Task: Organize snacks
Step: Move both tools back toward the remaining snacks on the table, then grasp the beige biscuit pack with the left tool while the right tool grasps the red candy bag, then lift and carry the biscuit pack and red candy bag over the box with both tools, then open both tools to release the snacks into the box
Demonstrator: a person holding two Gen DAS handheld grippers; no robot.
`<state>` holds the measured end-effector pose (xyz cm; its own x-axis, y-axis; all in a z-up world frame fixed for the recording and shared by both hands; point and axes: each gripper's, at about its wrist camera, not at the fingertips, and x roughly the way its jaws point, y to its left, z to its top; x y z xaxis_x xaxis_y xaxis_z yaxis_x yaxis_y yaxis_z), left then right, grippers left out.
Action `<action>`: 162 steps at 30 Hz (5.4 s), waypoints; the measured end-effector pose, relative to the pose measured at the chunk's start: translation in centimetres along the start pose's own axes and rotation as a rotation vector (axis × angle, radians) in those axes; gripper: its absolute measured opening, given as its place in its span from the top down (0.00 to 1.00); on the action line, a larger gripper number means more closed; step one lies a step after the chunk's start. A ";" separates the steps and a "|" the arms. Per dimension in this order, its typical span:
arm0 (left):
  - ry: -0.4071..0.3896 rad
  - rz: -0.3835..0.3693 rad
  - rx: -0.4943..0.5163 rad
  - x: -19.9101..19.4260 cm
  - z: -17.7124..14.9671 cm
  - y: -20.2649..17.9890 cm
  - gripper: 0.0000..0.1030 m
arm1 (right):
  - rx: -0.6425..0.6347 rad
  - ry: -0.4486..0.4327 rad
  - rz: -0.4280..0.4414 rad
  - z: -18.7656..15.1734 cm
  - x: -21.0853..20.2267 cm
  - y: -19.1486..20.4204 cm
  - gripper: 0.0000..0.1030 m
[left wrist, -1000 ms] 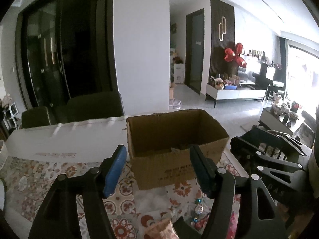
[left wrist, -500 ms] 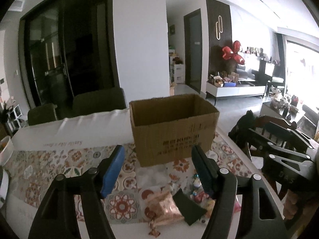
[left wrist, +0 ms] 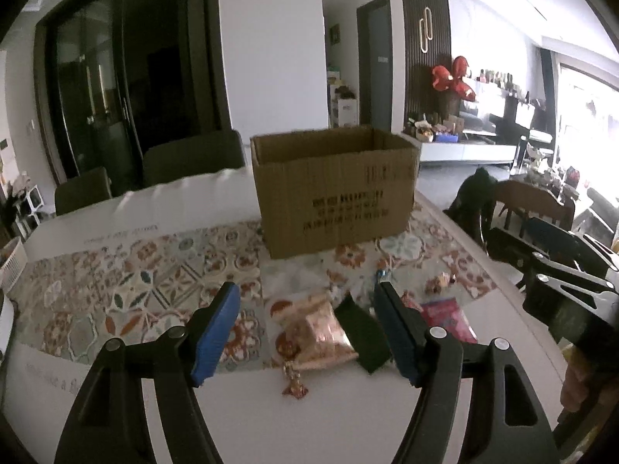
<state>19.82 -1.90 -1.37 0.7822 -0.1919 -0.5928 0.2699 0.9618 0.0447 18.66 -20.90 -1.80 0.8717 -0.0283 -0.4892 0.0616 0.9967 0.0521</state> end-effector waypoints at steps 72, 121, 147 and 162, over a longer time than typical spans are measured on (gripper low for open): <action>0.186 0.019 -0.079 10.6 -4.2 -0.6 0.59 | 0.075 0.309 0.053 -8.1 8.1 -0.6 0.66; -0.202 -0.022 0.022 1.8 10.4 0.5 0.59 | 0.016 -0.093 0.201 8.2 3.7 0.0 0.66; -0.010 -0.072 0.007 12.5 18.3 1.5 0.59 | -0.043 0.033 0.162 15.4 14.6 -1.2 0.66; 0.044 -0.020 0.014 15.5 17.9 1.2 0.37 | -0.024 0.102 0.129 14.8 17.9 -1.8 0.41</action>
<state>42.37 -7.18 3.87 0.7510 -0.2016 -0.6288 0.2929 0.9552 0.0435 41.30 -24.30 2.23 0.8175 0.1069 -0.5660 -0.0604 0.9931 0.1004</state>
